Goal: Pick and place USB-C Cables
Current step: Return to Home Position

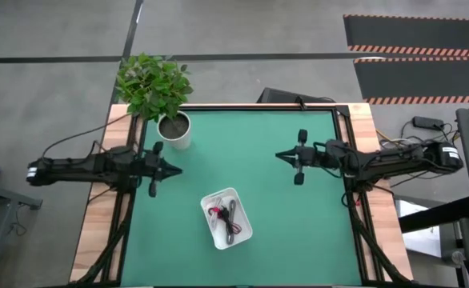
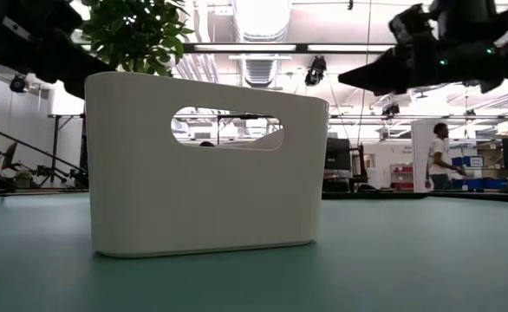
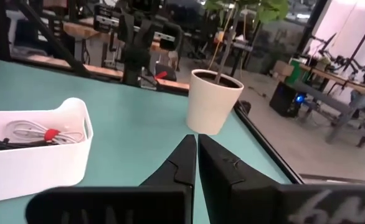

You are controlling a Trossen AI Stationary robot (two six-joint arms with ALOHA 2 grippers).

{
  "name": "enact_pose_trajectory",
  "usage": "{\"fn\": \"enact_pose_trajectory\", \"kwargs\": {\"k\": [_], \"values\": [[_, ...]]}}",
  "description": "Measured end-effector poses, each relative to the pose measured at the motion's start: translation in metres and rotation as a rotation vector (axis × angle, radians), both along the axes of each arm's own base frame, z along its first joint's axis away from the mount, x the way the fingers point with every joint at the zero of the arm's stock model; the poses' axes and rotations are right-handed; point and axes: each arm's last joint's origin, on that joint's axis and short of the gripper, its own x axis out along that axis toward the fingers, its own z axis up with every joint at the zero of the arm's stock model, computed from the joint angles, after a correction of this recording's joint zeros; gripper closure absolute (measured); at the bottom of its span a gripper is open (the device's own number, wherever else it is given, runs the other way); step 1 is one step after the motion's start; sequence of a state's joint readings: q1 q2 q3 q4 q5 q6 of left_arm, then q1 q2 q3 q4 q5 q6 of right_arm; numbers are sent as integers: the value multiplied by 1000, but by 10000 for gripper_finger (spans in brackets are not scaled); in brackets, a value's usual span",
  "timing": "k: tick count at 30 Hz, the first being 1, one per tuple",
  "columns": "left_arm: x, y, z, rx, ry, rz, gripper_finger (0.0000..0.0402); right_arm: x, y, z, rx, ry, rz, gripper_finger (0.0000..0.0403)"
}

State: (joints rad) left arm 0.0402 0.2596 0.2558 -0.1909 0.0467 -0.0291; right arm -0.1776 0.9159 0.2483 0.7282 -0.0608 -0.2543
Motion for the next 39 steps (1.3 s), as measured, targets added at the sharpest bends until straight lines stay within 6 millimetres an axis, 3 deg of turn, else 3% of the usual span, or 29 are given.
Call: {"fn": "enact_pose_trajectory", "kwargs": {"k": [11,19,26,39], "values": [[-21,-1,-9,-10,-165,2,394,-36,6,-6,-14,-124,-1,394],[-15,-1,-24,-14,-103,6,394,-60,11,-13,-23,-219,-1,394],[-12,0,-31,-87,-105,41,394,-83,16,12,-108,-442,22,394],[-12,2,-29,-79,-121,87,394,-109,22,28,-173,-648,68,394]]}}
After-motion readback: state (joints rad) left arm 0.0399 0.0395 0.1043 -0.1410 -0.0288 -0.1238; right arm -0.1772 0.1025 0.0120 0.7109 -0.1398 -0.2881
